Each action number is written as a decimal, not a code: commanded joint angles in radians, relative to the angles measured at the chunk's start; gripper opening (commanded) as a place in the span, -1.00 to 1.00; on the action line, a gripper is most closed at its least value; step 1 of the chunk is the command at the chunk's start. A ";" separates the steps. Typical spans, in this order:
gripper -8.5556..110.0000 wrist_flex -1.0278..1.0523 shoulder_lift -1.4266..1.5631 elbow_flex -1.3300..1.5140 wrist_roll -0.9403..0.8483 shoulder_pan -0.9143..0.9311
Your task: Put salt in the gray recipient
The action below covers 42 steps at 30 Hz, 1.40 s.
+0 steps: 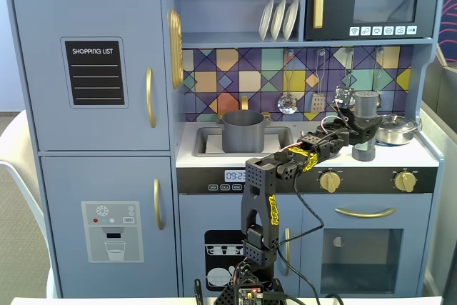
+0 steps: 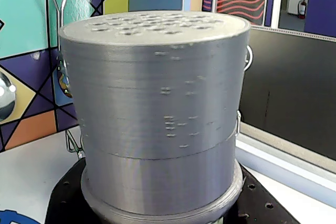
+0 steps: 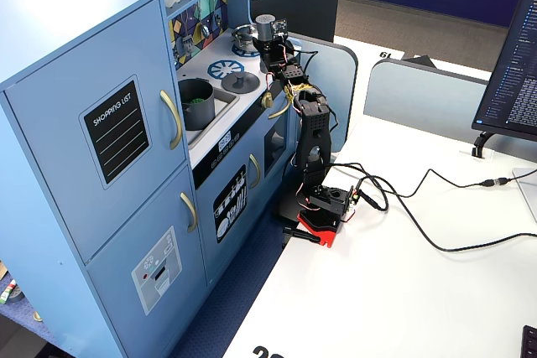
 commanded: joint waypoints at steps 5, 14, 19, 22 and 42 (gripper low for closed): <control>-0.51 -0.025 0.025 0.002 0.051 0.005; 0.17 0.046 0.166 0.083 -0.046 0.023; 0.17 0.135 0.428 0.233 -0.041 0.046; 0.17 0.287 0.657 0.379 -0.091 0.072; -0.64 1.241 1.508 1.250 0.006 -0.719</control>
